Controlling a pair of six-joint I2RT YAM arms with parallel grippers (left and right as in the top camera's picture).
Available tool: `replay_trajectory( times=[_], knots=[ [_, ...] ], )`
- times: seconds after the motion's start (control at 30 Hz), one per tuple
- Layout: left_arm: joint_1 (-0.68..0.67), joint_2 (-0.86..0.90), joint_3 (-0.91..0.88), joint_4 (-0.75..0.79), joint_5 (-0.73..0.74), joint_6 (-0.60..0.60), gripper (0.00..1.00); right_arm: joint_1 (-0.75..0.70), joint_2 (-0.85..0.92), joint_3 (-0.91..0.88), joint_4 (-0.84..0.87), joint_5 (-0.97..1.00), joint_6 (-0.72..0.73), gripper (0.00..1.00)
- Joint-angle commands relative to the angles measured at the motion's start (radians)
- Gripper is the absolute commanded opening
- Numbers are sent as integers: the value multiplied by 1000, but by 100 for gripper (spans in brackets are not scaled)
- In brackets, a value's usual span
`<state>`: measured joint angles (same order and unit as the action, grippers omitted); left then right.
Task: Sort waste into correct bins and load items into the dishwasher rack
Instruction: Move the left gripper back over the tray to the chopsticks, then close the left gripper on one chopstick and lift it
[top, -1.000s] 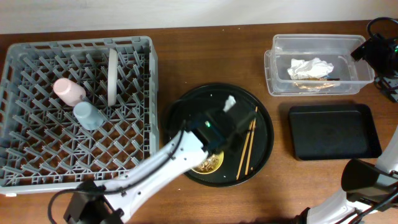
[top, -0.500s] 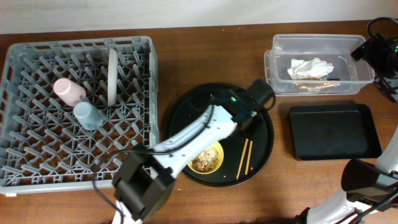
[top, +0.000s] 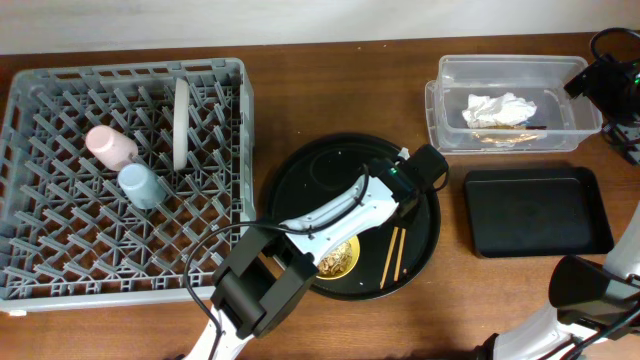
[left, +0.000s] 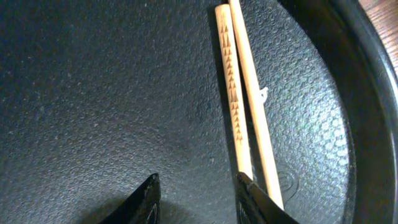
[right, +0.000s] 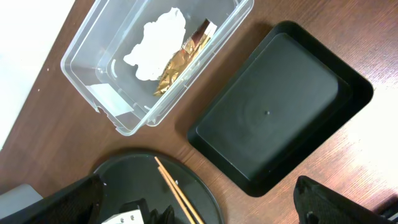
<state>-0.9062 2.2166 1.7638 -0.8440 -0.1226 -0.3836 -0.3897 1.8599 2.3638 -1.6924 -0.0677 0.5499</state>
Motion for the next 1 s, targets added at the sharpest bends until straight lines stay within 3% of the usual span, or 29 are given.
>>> replay_trajectory(
  times=[0.0, 0.57, 0.97],
  knots=[
    [-24, 15, 8, 6, -13, -36, 37, -3, 0, 0, -6, 13, 5, 99],
    [-68, 80, 13, 0, -34, -35, 37, -3, 0, 0, -6, 13, 5, 99],
    [-68, 64, 239, -179, -31, -35, 37, -3, 0, 0, -6, 13, 5, 99]
  ],
)
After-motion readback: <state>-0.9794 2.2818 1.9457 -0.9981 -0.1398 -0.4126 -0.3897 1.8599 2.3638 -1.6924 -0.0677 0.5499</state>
